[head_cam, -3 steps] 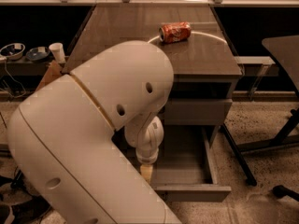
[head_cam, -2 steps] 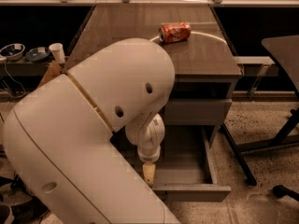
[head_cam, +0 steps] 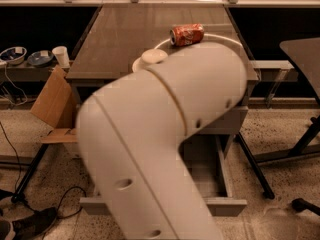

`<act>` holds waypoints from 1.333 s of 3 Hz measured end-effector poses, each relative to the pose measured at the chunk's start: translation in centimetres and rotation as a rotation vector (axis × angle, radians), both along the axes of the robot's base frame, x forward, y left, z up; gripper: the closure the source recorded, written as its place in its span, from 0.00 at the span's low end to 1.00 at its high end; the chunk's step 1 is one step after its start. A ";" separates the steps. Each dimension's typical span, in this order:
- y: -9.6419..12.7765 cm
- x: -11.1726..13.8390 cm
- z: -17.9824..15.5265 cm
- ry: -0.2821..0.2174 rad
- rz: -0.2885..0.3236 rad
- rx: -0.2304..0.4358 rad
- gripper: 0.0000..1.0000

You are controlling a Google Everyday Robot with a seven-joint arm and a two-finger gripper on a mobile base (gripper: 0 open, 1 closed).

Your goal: Open middle drawer

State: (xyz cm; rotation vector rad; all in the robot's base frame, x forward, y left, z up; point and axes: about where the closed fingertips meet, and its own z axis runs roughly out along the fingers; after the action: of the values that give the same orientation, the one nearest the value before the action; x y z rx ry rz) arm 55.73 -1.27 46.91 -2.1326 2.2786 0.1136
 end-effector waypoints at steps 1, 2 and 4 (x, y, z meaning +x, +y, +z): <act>-0.9 0.5 0.4 0.085 0.063 0.110 0.00; -2.2 0.7 1.0 0.142 0.118 0.193 0.00; -6.9 -1.3 2.4 0.127 0.076 0.307 0.00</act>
Offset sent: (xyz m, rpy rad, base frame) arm 0.0114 -0.0414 0.0227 0.2959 0.2036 0.1836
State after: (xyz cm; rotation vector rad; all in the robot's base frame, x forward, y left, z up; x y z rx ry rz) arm 54.44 -8.20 49.32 -2.1015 2.0759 0.5750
